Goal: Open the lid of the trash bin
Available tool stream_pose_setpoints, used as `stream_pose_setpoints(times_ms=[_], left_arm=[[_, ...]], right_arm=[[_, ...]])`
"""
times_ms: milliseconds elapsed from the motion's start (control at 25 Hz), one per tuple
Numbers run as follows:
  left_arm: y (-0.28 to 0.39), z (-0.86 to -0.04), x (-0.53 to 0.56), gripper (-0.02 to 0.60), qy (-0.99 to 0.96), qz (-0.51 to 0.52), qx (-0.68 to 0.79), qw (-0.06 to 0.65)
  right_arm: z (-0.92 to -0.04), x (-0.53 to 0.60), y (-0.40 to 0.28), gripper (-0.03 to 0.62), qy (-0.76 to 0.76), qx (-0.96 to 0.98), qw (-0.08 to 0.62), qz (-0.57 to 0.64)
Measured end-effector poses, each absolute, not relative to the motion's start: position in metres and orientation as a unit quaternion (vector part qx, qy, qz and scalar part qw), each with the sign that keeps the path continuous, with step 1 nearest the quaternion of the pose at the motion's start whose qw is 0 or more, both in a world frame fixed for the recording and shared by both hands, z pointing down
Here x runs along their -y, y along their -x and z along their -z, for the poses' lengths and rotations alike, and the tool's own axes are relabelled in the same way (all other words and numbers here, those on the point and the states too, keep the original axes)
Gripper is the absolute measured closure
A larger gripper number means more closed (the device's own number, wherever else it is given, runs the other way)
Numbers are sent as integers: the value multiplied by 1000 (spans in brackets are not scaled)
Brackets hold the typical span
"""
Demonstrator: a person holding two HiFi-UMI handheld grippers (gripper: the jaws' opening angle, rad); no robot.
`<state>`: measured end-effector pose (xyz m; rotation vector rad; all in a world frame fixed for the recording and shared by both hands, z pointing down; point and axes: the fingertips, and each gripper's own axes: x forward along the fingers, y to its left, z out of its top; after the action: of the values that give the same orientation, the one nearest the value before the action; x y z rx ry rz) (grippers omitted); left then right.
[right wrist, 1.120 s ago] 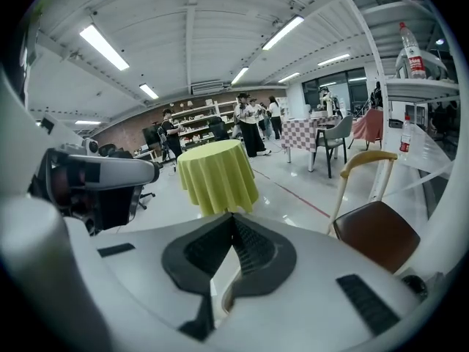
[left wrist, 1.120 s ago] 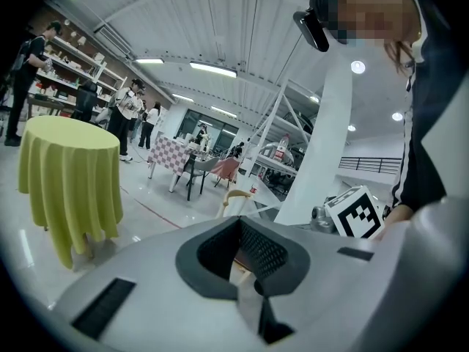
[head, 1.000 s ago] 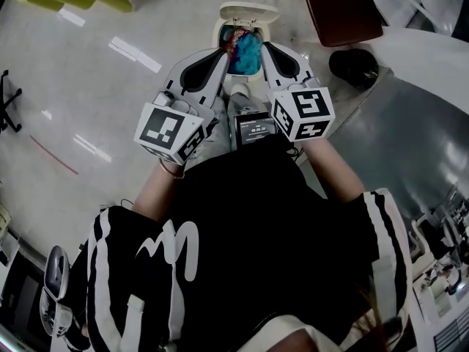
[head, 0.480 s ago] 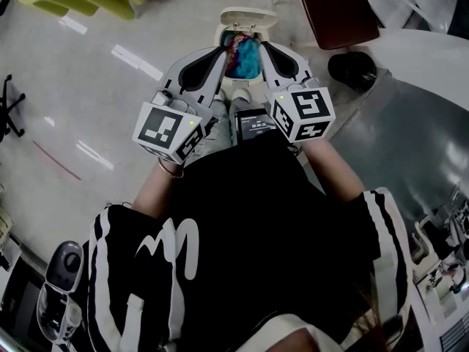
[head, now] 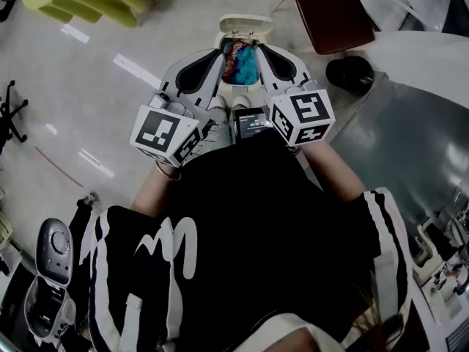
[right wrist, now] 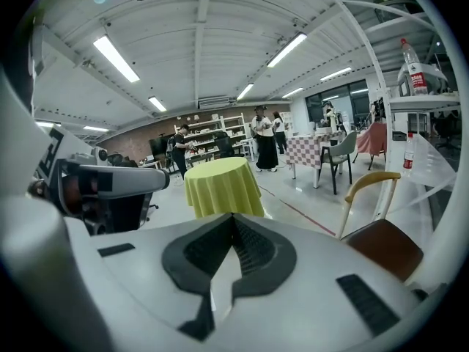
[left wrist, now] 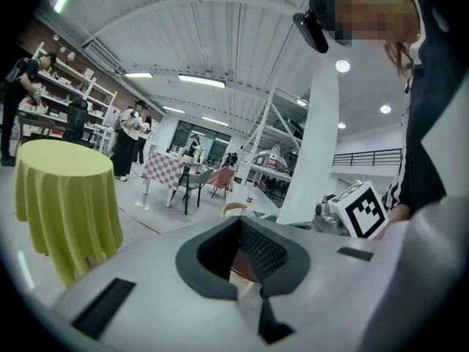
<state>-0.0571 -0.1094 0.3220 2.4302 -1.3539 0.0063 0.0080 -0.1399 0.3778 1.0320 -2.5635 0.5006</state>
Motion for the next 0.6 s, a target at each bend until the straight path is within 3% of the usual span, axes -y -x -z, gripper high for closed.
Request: stream_pose_setpoints(times_ms=[600], left_arm=[[61,-292,110,574,-860,0,487,152]], right_arm=[[-339,144,-13,591,-366,908,133,-155]])
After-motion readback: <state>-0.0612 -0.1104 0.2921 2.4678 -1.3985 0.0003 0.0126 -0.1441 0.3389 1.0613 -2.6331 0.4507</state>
